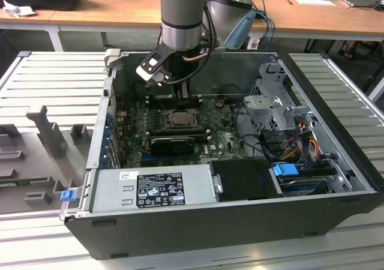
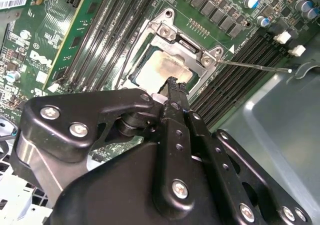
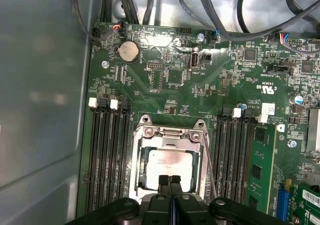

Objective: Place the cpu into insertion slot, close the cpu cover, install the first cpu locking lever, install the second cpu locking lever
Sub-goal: 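Install the first cpu locking lever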

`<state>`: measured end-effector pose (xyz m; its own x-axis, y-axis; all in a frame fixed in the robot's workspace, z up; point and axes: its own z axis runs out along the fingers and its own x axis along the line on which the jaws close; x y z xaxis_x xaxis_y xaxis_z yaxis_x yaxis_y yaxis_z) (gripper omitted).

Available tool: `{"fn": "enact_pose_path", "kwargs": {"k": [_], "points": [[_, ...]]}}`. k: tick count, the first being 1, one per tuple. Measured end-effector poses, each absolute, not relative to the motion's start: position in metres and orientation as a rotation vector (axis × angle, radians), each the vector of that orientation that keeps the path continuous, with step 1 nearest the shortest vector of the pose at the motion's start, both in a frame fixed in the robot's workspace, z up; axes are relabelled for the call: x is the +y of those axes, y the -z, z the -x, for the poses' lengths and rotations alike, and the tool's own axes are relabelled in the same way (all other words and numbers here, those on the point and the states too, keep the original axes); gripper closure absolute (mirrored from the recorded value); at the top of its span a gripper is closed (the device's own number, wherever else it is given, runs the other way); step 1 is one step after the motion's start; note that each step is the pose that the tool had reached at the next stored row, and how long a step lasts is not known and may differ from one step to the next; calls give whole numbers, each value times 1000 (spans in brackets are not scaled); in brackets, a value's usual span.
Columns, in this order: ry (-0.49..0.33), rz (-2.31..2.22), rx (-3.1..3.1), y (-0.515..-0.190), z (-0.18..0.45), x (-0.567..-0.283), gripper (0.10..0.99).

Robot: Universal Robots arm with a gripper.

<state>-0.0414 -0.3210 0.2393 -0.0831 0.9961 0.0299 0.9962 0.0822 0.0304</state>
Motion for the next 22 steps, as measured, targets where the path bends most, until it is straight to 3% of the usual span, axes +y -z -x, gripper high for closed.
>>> {"fn": "enact_pose_path", "kwargs": {"k": [22], "points": [[67,2126,-2310,-269,42,-321,980]]}}
